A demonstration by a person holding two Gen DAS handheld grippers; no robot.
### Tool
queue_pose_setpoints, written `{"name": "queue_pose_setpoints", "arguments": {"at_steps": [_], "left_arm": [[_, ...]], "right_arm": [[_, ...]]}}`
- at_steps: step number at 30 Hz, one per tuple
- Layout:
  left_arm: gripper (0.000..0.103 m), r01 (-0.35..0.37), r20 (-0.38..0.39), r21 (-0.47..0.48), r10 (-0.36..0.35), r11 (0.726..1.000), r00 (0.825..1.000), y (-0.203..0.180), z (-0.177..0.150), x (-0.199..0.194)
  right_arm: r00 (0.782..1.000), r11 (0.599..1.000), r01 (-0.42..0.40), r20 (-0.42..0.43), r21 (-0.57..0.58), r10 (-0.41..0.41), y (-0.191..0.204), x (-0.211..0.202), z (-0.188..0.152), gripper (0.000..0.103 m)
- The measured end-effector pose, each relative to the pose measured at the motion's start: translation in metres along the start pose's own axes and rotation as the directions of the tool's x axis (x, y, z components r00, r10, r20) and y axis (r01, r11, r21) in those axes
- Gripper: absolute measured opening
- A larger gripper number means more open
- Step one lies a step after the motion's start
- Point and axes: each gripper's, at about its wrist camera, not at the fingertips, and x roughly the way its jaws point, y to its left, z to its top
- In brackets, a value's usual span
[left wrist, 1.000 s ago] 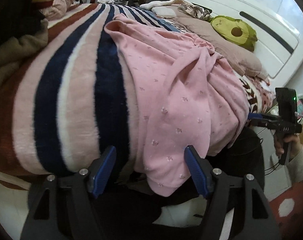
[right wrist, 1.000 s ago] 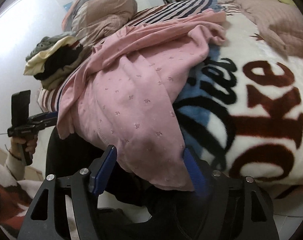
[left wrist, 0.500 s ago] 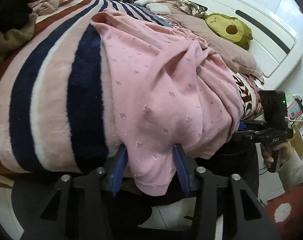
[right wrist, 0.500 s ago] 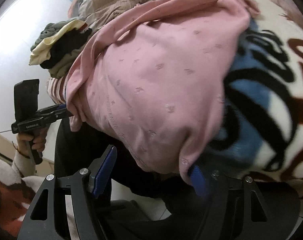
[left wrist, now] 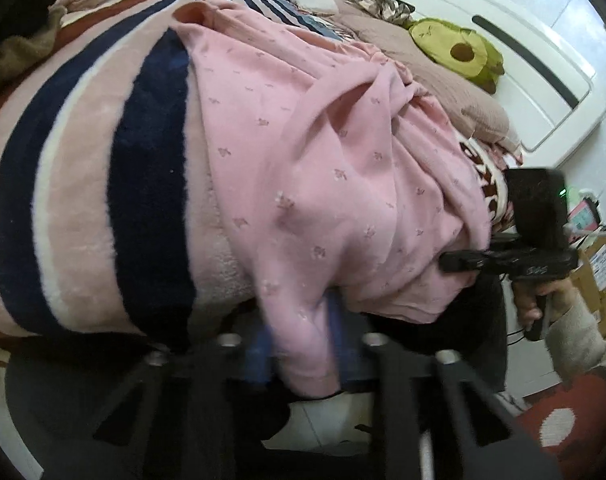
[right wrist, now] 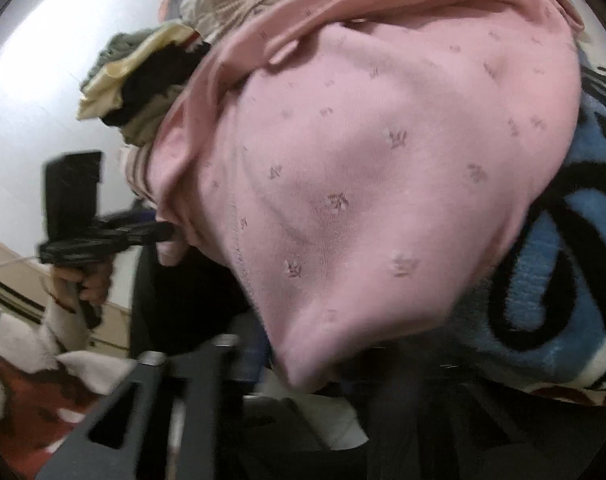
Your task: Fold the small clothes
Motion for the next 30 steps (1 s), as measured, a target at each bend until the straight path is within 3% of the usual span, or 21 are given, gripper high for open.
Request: {"name": "queue_pose_setpoints", "arguments": {"at_steps": [3,11,18,30], "left_arm": [[0.008,0.015,0.02,0.018,-0.015,1.0,1.0,-0.006,0.003,-0.005],[0.007,0.075,0.158,0.103,-0.091,0.992,0.983,-0.035,0.026,-0.05],[0.007,0.056,0.24,0.163,-0.094,0.985,0.966,-0.054,0.031,-0.083],[0.006,0.006,0.337,0.172,-0.064,0.985,0.939,-0.063,0.005,-0.134]], "right_arm": [[0.999,0.999,-0.035,0.02,0.001,0.035,0.006,-0.008,0.001,0.011],[0.982,0.992,-0.1,0.15,-0.08,0.111,0.037,-0.061,0.021,0.01],[0.97,0.982,-0.082,0.212,-0.171,0.118,0.064,-0.09,0.026,0.01],[0.956,0.982,-0.063,0.273,-0.179,0.111,0.083,-0.113,0.002,0.009]]}}
